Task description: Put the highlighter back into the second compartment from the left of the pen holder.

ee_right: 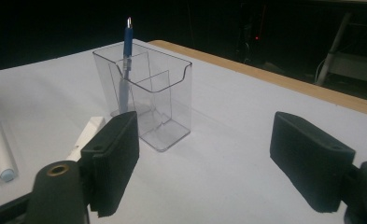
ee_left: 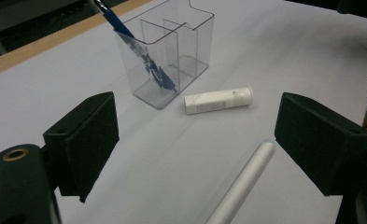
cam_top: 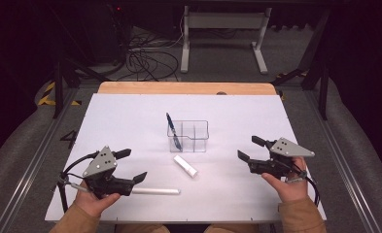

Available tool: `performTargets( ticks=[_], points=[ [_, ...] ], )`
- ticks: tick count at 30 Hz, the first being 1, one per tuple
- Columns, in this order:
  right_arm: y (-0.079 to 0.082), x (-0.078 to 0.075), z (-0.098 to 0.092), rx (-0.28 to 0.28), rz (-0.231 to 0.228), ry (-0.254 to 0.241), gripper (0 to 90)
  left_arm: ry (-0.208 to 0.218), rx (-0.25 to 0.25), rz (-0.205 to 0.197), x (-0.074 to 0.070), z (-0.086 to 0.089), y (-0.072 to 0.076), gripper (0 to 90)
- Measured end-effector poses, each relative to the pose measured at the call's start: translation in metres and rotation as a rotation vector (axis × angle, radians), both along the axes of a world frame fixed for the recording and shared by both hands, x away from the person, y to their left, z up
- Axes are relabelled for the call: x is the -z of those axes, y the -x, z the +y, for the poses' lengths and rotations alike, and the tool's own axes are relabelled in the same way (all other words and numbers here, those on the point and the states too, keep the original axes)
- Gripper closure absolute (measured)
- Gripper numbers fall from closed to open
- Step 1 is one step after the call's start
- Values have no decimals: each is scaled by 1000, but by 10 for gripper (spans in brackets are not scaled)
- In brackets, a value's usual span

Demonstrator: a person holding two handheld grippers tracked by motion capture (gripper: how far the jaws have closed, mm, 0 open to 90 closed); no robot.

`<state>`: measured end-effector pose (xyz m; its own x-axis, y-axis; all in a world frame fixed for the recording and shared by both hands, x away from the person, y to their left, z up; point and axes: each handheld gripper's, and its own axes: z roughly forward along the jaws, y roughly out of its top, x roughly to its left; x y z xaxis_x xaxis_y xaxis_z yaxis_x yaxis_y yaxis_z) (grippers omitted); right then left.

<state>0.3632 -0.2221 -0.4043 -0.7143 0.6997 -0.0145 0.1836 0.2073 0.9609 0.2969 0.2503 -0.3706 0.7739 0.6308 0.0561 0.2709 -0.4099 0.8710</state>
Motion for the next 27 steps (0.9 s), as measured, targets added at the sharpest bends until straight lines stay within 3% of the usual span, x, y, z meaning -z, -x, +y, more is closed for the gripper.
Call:
performTargets(
  ticks=[8,12,15,21,27],
  points=[
    [0,0,2,-7,1,-4,248,-64,69,77,-2,-13,-11,177],
    [0,1,3,-11,7,0,248,-57,101,145,-3,-17,-18,201],
    [-1,3,3,-13,6,3,248,-100,104,136,-2,-22,-20,219],
    [-1,2,3,-13,8,-3,248,-212,166,127,4,-34,-23,253],
    [-1,3,3,-13,12,-1,248,-231,208,151,5,-39,-27,281]
  ],
)
